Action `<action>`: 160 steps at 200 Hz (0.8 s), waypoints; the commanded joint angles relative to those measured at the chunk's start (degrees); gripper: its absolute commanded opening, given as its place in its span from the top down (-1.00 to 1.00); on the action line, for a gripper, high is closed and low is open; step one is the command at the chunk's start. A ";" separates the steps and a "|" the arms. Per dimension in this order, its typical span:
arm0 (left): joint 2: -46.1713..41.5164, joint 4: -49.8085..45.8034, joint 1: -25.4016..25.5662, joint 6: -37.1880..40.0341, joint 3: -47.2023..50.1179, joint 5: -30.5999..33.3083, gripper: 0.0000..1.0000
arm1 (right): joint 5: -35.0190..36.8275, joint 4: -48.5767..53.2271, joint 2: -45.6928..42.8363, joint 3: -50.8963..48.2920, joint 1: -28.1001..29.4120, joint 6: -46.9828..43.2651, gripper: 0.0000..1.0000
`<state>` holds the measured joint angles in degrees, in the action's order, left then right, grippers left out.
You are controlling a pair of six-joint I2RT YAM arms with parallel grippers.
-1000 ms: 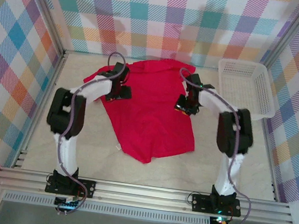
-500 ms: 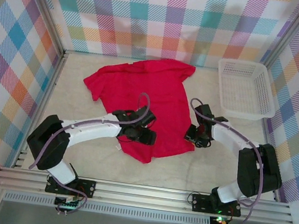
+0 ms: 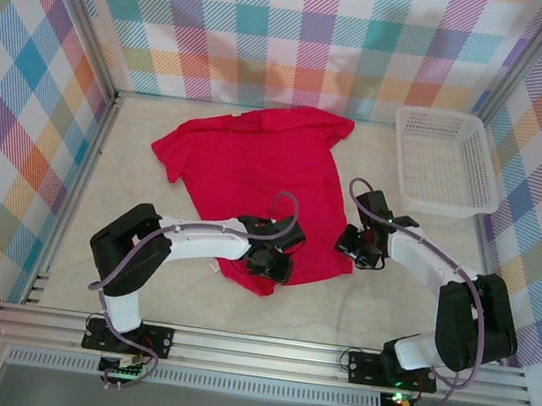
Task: Fold the inside-out t-shirt
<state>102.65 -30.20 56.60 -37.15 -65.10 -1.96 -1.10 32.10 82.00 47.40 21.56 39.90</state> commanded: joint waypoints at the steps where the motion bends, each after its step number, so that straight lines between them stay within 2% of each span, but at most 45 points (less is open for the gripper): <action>1: 1.07 -3.20 0.80 -0.45 -2.62 1.50 0.41 | -0.68 -0.85 -0.77 -1.04 -0.12 0.31 0.30; 28: 0.85 -5.71 0.79 -0.22 -4.62 2.52 1.00 | -1.85 -1.33 -1.65 -2.32 -0.12 0.78 0.34; 82: -1.56 -10.27 0.71 1.38 -8.14 4.35 1.00 | -3.42 0.28 -7.31 -4.98 -0.06 1.27 0.40; 105: -2.30 -14.24 0.15 2.37 -12.96 4.76 1.00 | -7.22 -0.35 -11.92 -7.05 0.39 2.73 0.47; 141: -2.21 -21.29 -3.10 4.33 -24.59 6.73 1.00 | -10.80 -4.22 -19.48 -12.82 4.62 5.78 0.65; 160: -2.32 -23.24 -5.61 4.88 -28.89 6.84 1.00 | -10.90 -8.64 -22.75 -16.75 9.16 8.16 0.71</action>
<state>102.76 -46.89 54.70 -34.46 -87.81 3.03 -9.43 28.51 62.50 34.61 26.22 44.14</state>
